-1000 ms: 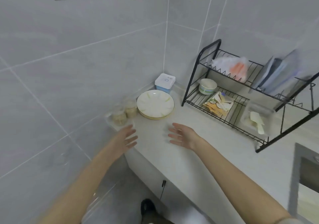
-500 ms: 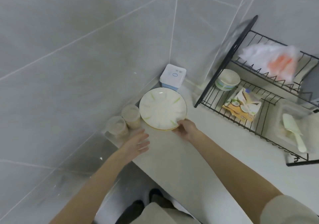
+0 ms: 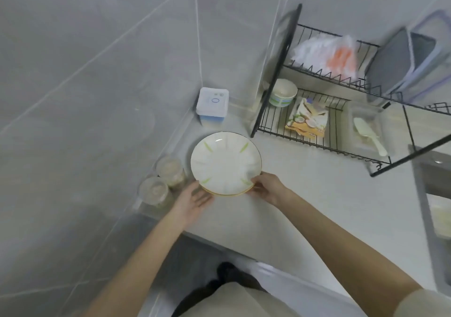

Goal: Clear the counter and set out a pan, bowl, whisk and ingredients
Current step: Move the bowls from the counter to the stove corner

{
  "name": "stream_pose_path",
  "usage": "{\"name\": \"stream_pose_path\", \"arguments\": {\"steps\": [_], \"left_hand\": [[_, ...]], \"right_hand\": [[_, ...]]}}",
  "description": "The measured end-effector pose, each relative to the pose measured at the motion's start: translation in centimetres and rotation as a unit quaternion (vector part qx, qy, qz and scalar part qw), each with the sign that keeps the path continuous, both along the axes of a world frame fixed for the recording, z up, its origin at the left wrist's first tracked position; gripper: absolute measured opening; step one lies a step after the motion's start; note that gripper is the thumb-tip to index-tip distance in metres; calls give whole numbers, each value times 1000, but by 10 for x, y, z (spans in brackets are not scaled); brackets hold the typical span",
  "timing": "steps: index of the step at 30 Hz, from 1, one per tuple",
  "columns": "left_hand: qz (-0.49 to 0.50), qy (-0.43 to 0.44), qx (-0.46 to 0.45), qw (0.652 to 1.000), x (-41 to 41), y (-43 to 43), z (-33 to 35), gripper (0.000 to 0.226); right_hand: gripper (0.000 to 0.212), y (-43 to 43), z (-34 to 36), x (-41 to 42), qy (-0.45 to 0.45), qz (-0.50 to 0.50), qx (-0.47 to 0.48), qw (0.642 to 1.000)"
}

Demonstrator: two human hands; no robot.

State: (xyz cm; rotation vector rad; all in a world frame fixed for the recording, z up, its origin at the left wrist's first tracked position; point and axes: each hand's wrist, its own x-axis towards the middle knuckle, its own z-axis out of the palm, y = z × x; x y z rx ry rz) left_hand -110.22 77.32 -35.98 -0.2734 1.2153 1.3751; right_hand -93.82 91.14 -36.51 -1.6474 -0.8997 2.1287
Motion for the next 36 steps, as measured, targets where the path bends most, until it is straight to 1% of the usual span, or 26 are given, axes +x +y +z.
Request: {"name": "stream_pose_path", "arguments": {"steps": [2,4,6,9,13,17,21,25,28,31,34,36], "left_hand": [[-16,1,18,1000,-3,-5,2,31],[-52,1,22,998,-2,-8,5,40],[-99,18,29,994,3,-10,10,37],[-160,46,74,983,12,-8,16,27],[-268,85,131,951,38,-6,26,33],[-332,76,138,930,80,0,32,36],[-404,63,148,901,138,9,39,41],[-464,51,151,871,203,18,47,42],[-525,45,167,833,269,21,54,40],[-577,34,190,794,339,20,58,45],[-625,32,206,752,426,8,60,43],[-640,27,210,739,468,2,61,45]], "right_hand": [[27,-15,8,18,16,-16,13,1000],[24,-28,16,36,25,-25,33,999],[24,-41,22,53,25,-38,48,998],[22,-65,33,81,37,-70,62,995],[30,-102,44,127,67,-138,97,983],[28,-136,52,175,79,-217,114,966],[23,-170,54,233,84,-314,114,939],[24,-202,57,286,77,-372,122,917],[23,-232,60,340,78,-437,129,887],[20,-261,63,396,80,-491,134,857],[28,-295,65,465,63,-540,146,827],[32,-312,68,497,49,-561,153,812]]}}
